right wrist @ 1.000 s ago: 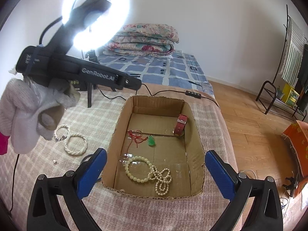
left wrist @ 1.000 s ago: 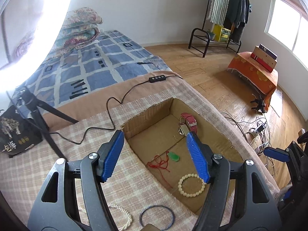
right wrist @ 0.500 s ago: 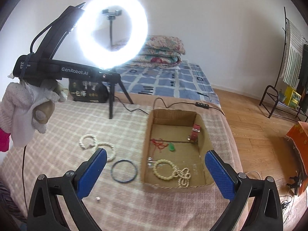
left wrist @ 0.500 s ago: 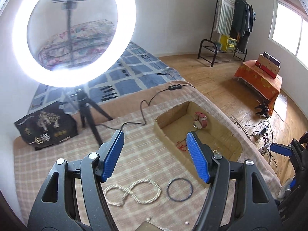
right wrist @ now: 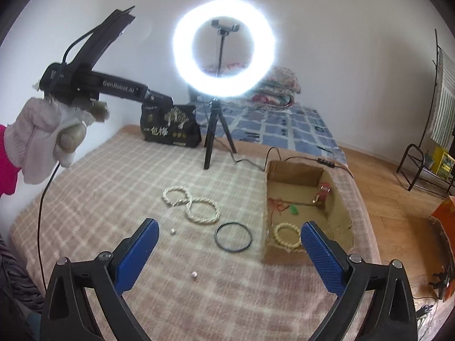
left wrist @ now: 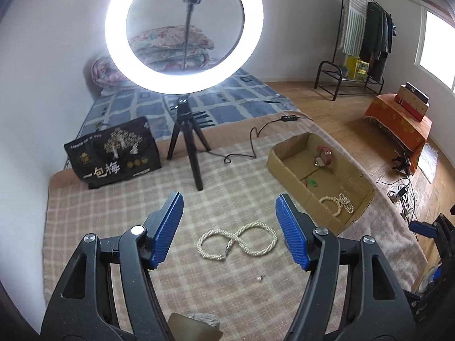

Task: Organize jewelry
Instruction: 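Move both open tools back toward the single pearls on the blanket, then close the left tool on the twisted pearl necklace while the right tool grasps a pearl earring, then lift and carry the necklace in the left tool and earring in the right tool over the box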

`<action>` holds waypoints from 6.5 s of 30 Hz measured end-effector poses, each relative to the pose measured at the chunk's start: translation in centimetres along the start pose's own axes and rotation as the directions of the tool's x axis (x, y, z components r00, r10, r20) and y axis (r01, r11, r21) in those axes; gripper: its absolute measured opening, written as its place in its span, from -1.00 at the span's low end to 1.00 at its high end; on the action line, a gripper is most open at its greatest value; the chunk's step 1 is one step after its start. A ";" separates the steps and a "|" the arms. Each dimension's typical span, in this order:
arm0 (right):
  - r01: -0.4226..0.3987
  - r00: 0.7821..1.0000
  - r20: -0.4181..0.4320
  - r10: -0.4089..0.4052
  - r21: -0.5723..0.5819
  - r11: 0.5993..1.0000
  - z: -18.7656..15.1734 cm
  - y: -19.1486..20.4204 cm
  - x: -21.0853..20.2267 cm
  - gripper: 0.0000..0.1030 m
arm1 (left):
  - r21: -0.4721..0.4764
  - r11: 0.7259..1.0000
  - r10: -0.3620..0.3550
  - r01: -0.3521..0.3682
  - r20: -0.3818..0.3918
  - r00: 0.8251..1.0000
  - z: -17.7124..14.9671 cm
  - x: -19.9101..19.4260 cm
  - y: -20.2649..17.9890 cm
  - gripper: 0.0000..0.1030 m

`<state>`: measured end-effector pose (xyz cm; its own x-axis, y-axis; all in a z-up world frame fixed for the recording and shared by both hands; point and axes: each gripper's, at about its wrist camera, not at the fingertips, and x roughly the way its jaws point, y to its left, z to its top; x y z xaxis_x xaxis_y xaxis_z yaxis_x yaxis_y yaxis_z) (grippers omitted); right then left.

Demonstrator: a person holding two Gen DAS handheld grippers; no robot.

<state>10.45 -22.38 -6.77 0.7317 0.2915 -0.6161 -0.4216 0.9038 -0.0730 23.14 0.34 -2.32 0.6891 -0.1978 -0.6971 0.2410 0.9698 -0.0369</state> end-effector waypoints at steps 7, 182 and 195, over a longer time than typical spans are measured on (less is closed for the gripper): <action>-0.057 0.995 -0.083 0.063 0.072 0.996 -2.6 1.0 2.0 0.55 | -0.077 0.997 -0.007 0.002 -0.066 0.998 -2.8 1.9 2.9 0.35; -0.125 0.989 -0.068 0.134 0.132 0.983 2.4 -6.9 5.3 -0.88 | -0.204 0.877 -0.437 0.436 0.042 0.899 10.9 5.0 -4.5 -0.89; -0.039 0.995 -0.086 0.054 0.166 0.985 2.4 -11.7 6.7 -0.88 | -0.166 0.881 -0.444 0.442 0.029 0.896 14.1 8.2 -9.0 -0.89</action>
<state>21.60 -30.26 -8.16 0.6593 0.3117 -0.6842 -0.3549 0.9313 0.0822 36.24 -12.02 2.40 0.5299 -0.6120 -0.5871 0.4037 0.7909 -0.4600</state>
